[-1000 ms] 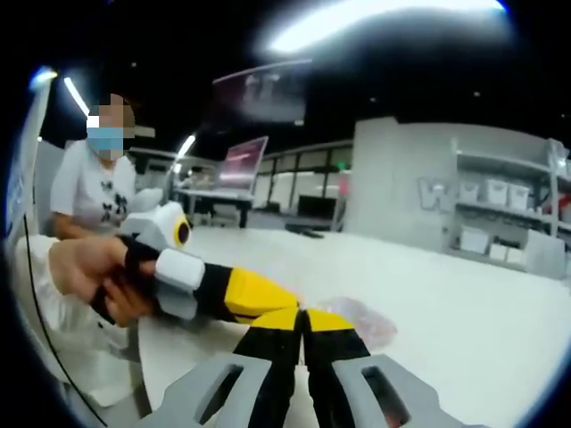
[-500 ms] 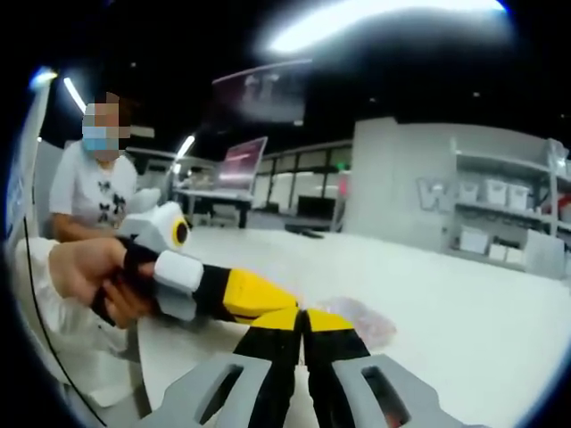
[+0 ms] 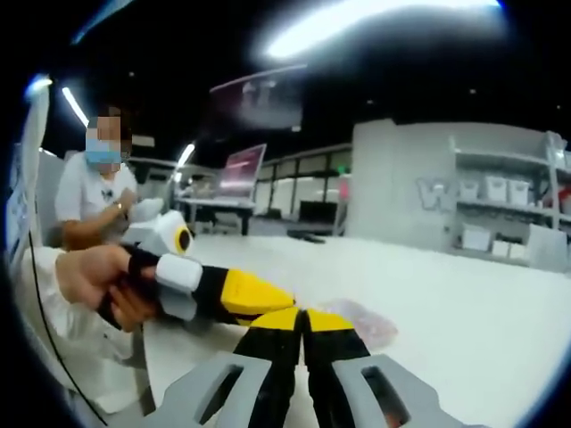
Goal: Open the resealable bag by pulling the two sides of the seal apart until the entire bag opening is separated and visibly accessible.
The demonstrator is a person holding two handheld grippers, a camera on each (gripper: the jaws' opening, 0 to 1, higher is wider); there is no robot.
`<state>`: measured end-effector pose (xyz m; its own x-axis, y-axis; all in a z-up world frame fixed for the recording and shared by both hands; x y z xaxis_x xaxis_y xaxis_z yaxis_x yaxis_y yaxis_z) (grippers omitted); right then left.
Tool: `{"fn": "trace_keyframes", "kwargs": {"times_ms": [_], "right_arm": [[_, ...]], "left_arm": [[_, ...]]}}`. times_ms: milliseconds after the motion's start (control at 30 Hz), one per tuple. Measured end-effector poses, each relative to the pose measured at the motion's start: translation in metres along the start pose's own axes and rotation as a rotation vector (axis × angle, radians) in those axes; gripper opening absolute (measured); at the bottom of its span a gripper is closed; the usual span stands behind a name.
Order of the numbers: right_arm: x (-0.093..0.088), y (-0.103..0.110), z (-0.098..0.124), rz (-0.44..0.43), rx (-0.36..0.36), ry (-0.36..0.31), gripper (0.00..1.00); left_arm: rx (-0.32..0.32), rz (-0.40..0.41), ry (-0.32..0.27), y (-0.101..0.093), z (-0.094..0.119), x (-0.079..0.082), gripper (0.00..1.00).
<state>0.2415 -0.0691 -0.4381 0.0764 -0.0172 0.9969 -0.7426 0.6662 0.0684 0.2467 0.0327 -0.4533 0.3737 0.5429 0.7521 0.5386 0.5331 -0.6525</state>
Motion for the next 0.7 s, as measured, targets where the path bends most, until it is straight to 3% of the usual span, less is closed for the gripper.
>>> {"fn": "trace_keyframes", "kwargs": {"times_ms": [433, 700], "right_arm": [[-0.0013, 0.0017, -0.0006, 0.000, 0.018, 0.011, 0.00], [-0.0029, 0.0016, -0.0001, 0.018, 0.007, 0.023, 0.00]], "left_arm": [[-0.003, -0.030, 0.022, -0.0006, -0.0026, -0.0020, 0.07], [-0.011, -0.032, 0.038, -0.0021, -0.0028, -0.0050, 0.02]]}}
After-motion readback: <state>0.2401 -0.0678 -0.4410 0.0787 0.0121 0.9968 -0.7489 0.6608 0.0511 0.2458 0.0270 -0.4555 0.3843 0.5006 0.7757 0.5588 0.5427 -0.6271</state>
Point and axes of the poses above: the point that each gripper's makers call its tool centre point, and the gripper's own axes: z roughly backward along the fingers, y roughly to its left, x roughly out of its top, the point moved 6 cm from there along z, roughly backward along the fingers, and after that the axes turned 10 degrees about -z, right-handed, at the moved point
